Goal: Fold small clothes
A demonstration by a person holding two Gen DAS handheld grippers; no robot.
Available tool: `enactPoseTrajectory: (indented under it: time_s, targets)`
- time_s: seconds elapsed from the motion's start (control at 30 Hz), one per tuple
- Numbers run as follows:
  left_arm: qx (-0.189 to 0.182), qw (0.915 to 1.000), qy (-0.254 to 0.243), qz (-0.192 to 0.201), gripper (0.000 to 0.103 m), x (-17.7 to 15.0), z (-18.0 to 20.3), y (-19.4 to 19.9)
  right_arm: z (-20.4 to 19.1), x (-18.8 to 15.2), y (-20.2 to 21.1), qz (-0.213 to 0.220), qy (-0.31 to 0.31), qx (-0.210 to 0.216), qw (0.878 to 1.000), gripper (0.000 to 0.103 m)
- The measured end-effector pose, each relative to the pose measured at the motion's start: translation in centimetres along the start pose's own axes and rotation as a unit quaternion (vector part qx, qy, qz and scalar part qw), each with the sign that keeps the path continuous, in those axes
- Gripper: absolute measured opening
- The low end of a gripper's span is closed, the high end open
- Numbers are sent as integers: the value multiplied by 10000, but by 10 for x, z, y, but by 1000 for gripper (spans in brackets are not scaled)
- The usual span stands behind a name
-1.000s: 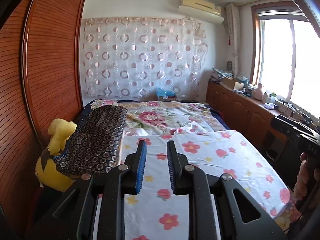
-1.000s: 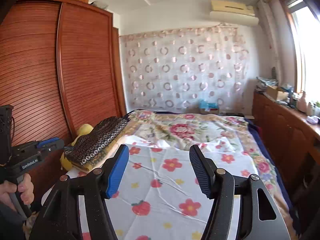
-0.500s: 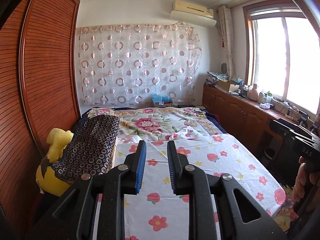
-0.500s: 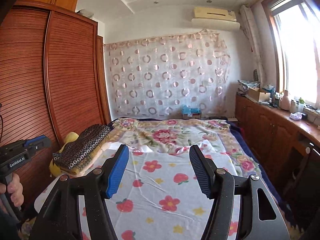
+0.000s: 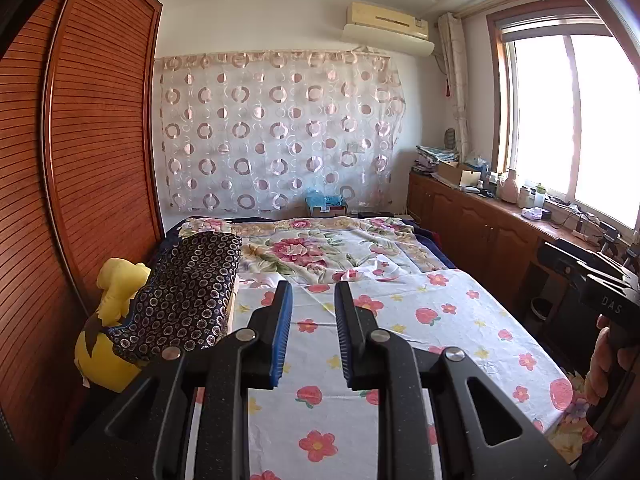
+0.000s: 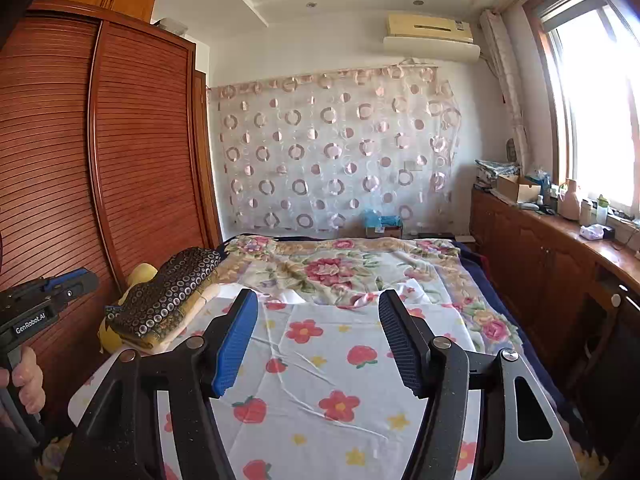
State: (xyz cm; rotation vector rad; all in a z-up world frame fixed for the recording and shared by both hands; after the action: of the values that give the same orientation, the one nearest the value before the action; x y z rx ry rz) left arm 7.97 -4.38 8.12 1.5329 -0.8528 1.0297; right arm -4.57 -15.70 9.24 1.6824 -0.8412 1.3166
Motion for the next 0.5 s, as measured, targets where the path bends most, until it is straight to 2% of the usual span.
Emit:
enactPoseTrajectory:
  time_s: [0.5]
  targets:
    - [25,10000,8,19,23,2,-3,3,9,0,3,-12,-8,8,10000,65]
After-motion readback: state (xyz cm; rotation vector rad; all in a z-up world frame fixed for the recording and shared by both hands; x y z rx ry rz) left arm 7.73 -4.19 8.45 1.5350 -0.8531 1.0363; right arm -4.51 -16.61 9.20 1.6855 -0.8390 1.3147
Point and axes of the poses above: each gripper's, at about its wrist camera, not at the fingertips, and y roughly against the way its jaws point, z to its right, x to its top, the point moved 3 cm from there along -y, roughly the way its jaws point, and after that the axes turned 15 degrees about x, right-handed, at the moved point
